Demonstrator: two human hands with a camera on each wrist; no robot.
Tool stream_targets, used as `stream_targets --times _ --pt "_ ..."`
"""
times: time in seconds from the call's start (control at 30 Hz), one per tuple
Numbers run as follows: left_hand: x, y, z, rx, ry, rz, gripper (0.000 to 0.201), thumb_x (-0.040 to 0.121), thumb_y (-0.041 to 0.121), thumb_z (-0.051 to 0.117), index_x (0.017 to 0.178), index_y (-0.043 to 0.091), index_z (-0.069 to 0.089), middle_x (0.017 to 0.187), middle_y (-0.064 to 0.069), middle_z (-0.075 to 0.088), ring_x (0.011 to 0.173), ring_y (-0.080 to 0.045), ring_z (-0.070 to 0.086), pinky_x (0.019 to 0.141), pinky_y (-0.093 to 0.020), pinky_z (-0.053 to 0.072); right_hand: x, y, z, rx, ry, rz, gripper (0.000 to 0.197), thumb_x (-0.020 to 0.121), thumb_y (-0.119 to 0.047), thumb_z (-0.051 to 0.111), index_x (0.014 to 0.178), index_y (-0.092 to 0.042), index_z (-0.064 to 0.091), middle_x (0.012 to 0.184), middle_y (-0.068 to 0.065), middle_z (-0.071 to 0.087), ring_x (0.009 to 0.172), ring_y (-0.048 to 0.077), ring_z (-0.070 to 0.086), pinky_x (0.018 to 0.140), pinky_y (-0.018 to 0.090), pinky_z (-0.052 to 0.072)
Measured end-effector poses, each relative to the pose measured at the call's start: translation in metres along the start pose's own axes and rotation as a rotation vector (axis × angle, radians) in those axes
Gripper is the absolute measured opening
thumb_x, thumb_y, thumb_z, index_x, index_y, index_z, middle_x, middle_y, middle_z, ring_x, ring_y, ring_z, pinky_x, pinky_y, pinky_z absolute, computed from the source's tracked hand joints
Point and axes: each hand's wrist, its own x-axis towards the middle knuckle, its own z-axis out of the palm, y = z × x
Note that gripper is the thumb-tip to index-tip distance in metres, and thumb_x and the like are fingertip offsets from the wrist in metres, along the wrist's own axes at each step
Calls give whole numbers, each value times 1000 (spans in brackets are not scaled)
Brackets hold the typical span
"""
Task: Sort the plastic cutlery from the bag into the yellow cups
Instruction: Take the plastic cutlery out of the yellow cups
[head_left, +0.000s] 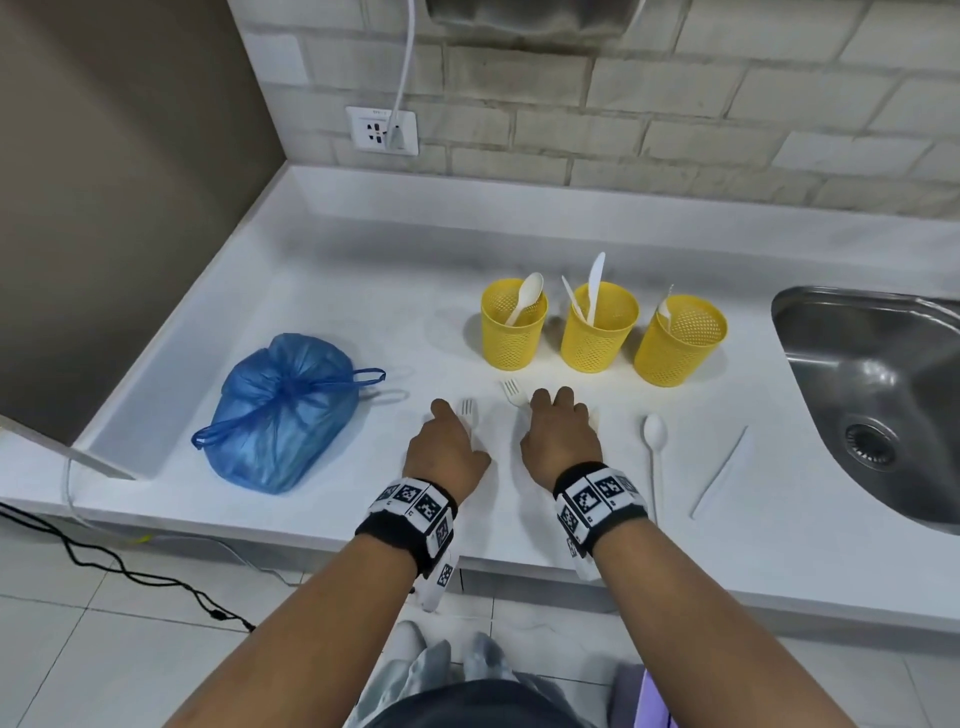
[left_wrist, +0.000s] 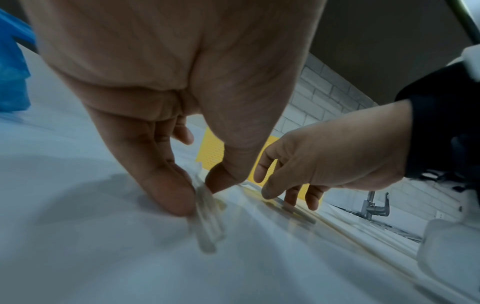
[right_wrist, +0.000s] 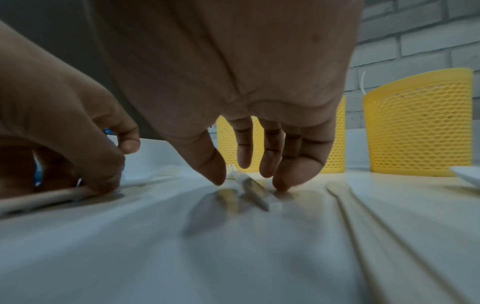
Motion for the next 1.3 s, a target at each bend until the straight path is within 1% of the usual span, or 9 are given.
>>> stream_targets --times 0.2,0.33,0.53,0.67,0.77,0.9,1.03,1.17,1.3 --pt "0 -4 -8 -14 -24 9 49 87 22 67 122 6 36 111 -14 60 102 -39 64 79 -38 52 6 -5 -1 -17 -24 -6 46 96 -5 47 141 -9 40 132 16 49 120 37 52 93 46 50" --pt "2 -9 -13 -111 -17 -2 35 87 23 64 116 9 49 106 -8 64 95 -31 64 77 -32 50 8 -6 -4 61 -34 -21 47 94 -1 48 140 -7 40 128 19 51 116 40 57 95 46 50" --pt "5 -10 -12 -427 -10 38 26 98 23 45 112 7 59 104 -18 68 94 -38 68 87 -50 58 -5 -5 -12 285 33 -54 42 93 1 51 134 -9 48 120 16 55 109 37 59 86 41 49" --pt "1 -4 -11 -605 -47 -44 25 94 30 42 105 17 61 100 -10 67 88 -31 60 80 -41 49 -21 -4 -18 433 137 -112 29 93 -2 56 121 -10 55 108 11 57 99 33 60 78 40 49" --pt "-5 5 -9 -743 -86 -87 20 101 21 42 100 17 62 89 -4 68 77 -22 56 73 -35 42 -35 -5 -23 515 198 -139 25 93 -5 58 116 -14 58 101 5 57 92 26 60 77 40 50" --pt "-19 20 -4 -936 -161 -95 27 102 9 38 102 7 65 84 -11 69 66 -19 50 59 -29 39 -53 0 -28 584 237 -175 20 93 -7 61 111 -16 59 93 0 56 76 9 52 70 21 41" --pt "-33 34 5 -1108 -263 -129 32 100 5 36 112 -6 63 93 -21 68 77 -26 62 66 -31 51 -69 9 -28 617 239 -189 17 93 -8 63 107 -17 60 89 -4 52 71 -2 49 66 7 37" --pt "-51 51 17 -1165 -327 -126 30 100 4 38 85 5 64 70 -8 64 64 -20 65 53 -27 50 -82 22 -29 615 235 -195 19 90 -6 61 106 -17 60 85 -4 52 72 2 51 64 18 36" --pt "-64 68 36 -1173 -328 -150 25 99 7 41 83 9 59 68 -7 52 68 -20 50 63 -33 37 -94 40 -28 606 197 -165 20 90 -6 59 108 -14 59 90 -2 53 79 11 48 69 24 35"
